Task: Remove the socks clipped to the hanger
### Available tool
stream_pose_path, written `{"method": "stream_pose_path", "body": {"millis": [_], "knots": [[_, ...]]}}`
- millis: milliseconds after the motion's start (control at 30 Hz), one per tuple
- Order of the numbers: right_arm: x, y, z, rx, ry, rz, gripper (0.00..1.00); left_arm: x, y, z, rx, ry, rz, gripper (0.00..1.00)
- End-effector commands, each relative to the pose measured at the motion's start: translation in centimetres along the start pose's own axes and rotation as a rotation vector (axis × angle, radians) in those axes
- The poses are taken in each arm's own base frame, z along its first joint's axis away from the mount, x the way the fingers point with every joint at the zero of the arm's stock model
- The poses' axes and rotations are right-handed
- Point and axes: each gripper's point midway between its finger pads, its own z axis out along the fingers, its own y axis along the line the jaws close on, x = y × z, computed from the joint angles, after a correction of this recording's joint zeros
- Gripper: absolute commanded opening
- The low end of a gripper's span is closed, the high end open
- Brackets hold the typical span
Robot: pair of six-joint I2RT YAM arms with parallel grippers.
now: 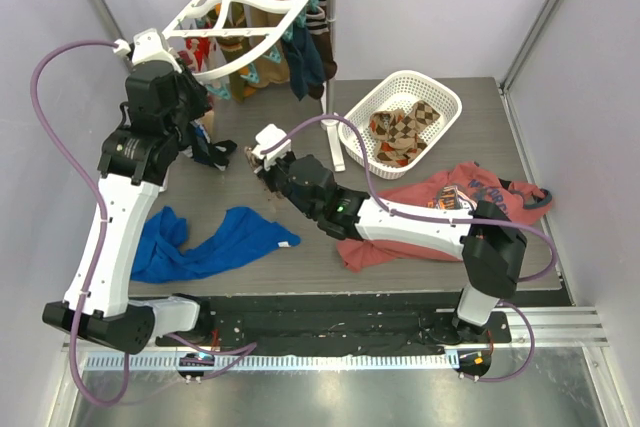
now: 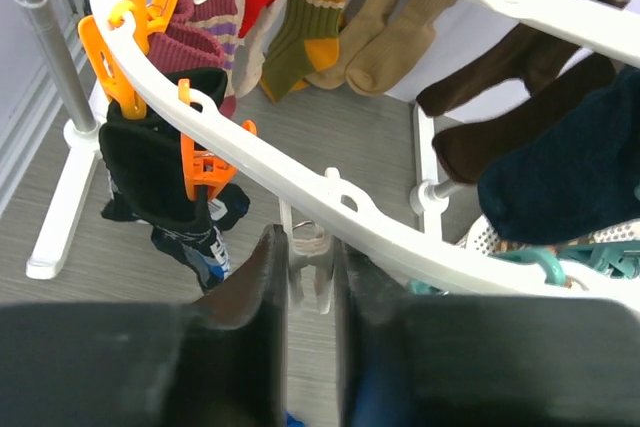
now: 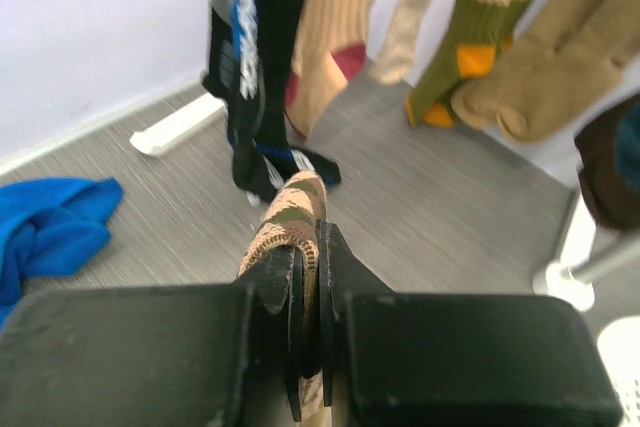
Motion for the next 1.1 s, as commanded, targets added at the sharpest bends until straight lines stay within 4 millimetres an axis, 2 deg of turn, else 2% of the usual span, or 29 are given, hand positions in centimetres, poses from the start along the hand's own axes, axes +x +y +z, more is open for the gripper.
{"method": "stream_pose_path", "body": {"millis": [0,33,100,133,167,233,267,333,367,467,500,533,567,600,633,667,700,733,767,800,833,867,967,1000,1067], "knots": [[-2.9,-4.0,-2.4,0.118,-0.047,0.090,0.01,-1.9,-0.6,-1.4,0.057,-0.071,-0.014,0.41],[-1.6,-5.1,-2.6,0.140,-0.016,0.103,0.01,-1.7,-0.3,-1.7,0.052,-0.071,-0.011,0.51],[-1.7,-6.9,-3.4,0.172,-0.013,0.143,0.01,-1.6,0.1,-2.0,0.046,-0.080,-0.010,0.58],[-0.8,-7.6,-3.9,0.180,0.014,0.151,0.02,-1.3,0.5,-2.3,0.039,-0.083,-0.009,0.62],[-0.3,-9.5,-4.0,0.219,0.022,0.206,0.02,-1.1,0.9,-2.3,0.023,-0.088,-0.009,0.64],[0.1,-11.5,-5.0,0.245,0.043,0.255,0.03,-0.6,1.7,-2.7,0.005,-0.103,-0.006,0.68],[0.6,-14.0,-5.3,0.298,0.045,0.297,0.03,-0.4,2.2,-2.7,-0.015,-0.110,-0.004,0.69],[0.8,-16.3,-6.2,0.340,0.050,0.319,0.04,0.4,3.0,-2.8,-0.029,-0.120,-0.005,0.72],[1.2,-18.8,-6.7,0.389,0.050,0.326,0.06,0.6,3.4,-2.8,-0.043,-0.124,-0.004,0.72],[1.4,-23.2,-7.4,0.471,0.054,0.337,0.08,2.3,4.0,-2.1,-0.067,-0.099,0.002,0.75],[2.1,-26.4,-8.1,0.543,0.069,0.340,0.08,3.1,4.5,-2.0,-0.086,-0.076,0.007,0.77],[1.5,-27.8,-8.1,0.566,0.057,0.348,0.08,3.6,4.6,-1.8,-0.092,-0.062,0.008,0.80],[2.1,-29.2,-7.9,0.578,0.067,0.355,0.10,4.2,4.8,-1.6,-0.099,-0.047,0.009,0.83],[2.0,-31.8,-8.3,0.624,0.054,0.367,0.11,5.2,5.0,-1.3,-0.104,-0.020,0.012,0.86],[2.3,-33.0,-8.3,0.642,0.056,0.374,0.12,5.6,5.1,-1.2,-0.106,-0.010,0.015,0.87],[3.7,-33.8,-7.6,0.644,0.082,0.385,0.14,5.9,5.1,-1.1,-0.105,-0.005,0.016,0.87],[3.4,-34.9,-7.3,0.651,0.070,0.404,0.16,6.7,5.4,-0.9,-0.111,0.011,0.022,0.89],[4.1,-36.6,-7.5,0.677,0.076,0.415,0.16,6.9,5.5,-0.8,-0.116,0.012,0.023,0.89],[6.3,-37.3,-6.7,0.685,0.119,0.426,0.18,7.1,5.7,-0.7,-0.123,0.015,0.027,0.90],[6.5,-38.1,-6.4,0.696,0.123,0.431,0.20,7.4,5.8,-0.6,-0.129,0.018,0.030,0.90],[7.6,-39.2,-6.4,0.722,0.141,0.439,0.22,7.4,6.1,-0.6,-0.141,0.015,0.035,0.91],[9.5,-39.9,-6.2,0.747,0.175,0.445,0.34,7.4,6.1,-0.5,-0.144,0.011,0.035,0.91],[11.8,-41.6,-6.8,0.823,0.232,0.465,0.57,7.6,6.6,-0.3,-0.160,0.002,0.044,0.91],[12.7,-41.7,-7.2,0.847,0.267,0.469,0.59,8.1,6.8,-0.2,-0.166,0.008,0.051,0.91],[12.9,-41.7,-7.7,0.860,0.279,0.468,0.65,8.1,6.9,-0.1,-0.169,-0.003,0.053,0.91]]}}
